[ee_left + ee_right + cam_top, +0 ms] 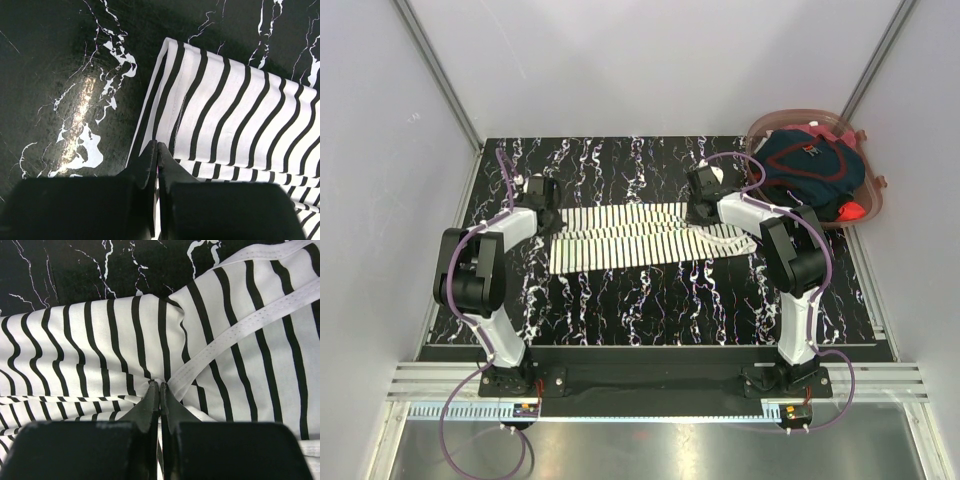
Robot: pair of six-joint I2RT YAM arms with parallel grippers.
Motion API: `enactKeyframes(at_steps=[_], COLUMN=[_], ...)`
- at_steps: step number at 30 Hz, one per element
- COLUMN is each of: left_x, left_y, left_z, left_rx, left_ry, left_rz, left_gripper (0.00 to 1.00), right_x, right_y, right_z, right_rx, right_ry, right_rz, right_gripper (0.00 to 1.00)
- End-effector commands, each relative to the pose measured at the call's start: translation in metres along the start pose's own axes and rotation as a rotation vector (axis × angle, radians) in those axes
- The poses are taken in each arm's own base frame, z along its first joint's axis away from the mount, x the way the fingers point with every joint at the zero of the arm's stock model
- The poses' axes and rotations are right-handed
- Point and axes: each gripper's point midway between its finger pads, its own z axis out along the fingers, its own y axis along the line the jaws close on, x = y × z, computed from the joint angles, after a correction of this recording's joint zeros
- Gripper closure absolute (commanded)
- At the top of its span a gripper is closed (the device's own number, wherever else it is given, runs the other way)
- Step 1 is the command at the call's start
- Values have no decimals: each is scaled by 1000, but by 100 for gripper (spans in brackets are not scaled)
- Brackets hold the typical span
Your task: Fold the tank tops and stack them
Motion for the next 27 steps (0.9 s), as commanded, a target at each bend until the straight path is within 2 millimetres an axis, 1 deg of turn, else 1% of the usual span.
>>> enactKeyframes(at_steps=[1,5,6,9,10,17,25,26,27], left_x=[-32,-36,-35,-30,-29,-17,-6,-5,-7], left_y=[-10,-10,-9,-11,-12,-16,-19,-20,-21], left_z=[-16,-23,-25,-24,-23,-6,2,2,1], left_rx=[14,19,21,42,45,57,60,59,62], left_ry=[-91,-103,-103,-95,-91,-42,-13,-13,-19], left_rz=[3,2,-1,-8,-11,-11,-3,-2,-3], left_gripper=[100,100,84,65,63,62,64,66,72], right_x=[-30,-37,-38,-37,-37,-34,-34,-35,-35], right_y=[6,7,8,8,8,8,11,12,11], right_z=[-18,-23,-24,-25,-24,-21,-20,-21,-20], right_rx=[16,17,16,14,13,10,5,2,3], right_ry=[-74,-87,-88,-89,-86,-76,-71,-73,-74], right_rz=[-10,-17,-17,-19,-17,-17,-19,-18,-17], right_gripper=[100,100,100,100,100,100,100,100,100])
